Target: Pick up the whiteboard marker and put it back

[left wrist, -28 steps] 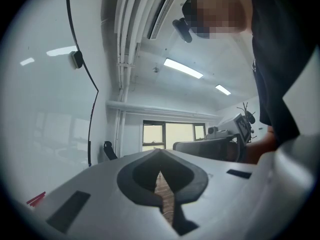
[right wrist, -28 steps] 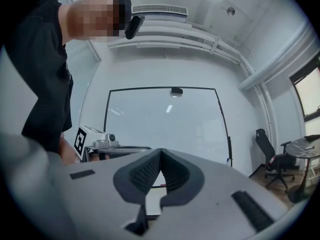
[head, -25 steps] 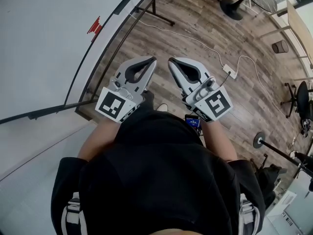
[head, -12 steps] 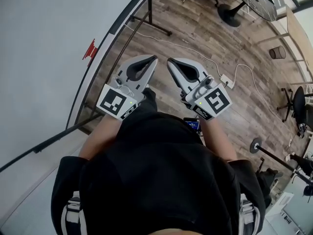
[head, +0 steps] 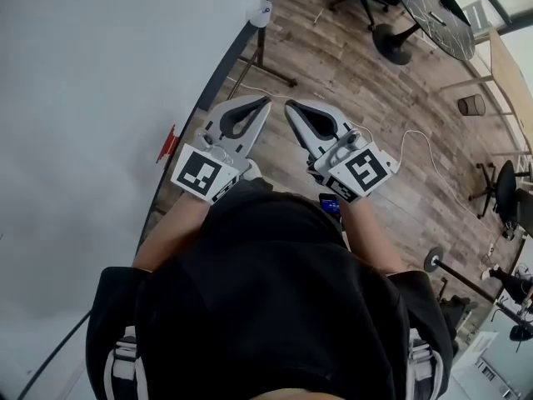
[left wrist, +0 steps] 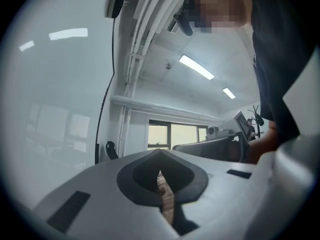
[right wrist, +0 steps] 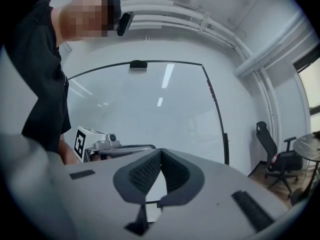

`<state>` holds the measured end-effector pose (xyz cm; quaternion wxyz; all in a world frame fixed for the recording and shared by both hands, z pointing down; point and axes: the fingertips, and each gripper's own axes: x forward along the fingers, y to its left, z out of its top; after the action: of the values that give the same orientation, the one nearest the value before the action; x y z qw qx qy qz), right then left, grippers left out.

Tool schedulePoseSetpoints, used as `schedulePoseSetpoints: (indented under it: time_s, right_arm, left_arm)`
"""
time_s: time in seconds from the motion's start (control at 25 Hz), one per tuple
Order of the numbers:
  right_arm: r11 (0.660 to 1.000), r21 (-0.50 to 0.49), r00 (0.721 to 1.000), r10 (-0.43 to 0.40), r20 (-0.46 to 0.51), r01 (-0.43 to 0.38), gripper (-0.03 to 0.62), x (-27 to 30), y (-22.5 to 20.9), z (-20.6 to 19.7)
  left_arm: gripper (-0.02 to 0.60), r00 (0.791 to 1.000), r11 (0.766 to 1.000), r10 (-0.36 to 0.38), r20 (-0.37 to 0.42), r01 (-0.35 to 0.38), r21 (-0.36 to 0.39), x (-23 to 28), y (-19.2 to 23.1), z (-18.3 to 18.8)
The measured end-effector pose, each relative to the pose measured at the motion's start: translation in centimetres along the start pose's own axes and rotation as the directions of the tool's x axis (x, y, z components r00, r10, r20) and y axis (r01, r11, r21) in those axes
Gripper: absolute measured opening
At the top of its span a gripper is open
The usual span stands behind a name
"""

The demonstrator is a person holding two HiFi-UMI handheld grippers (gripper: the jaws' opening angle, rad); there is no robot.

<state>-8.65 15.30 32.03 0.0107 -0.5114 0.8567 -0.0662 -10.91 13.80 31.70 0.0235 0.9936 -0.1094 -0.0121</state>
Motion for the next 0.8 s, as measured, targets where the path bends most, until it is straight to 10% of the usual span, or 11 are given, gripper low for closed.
schedulePoseSetpoints:
  time_s: [0.8]
  right_arm:
    - [0.999, -0.049, 0.999, -0.023, -0.03, 0.022, -0.005, 11.2, -17.0, -3.1]
  left_arm:
    - [0.003, 0.988, 0.988, 0.153, -0.007, -0.153, -0.013, 9.3, 15.3, -3.2]
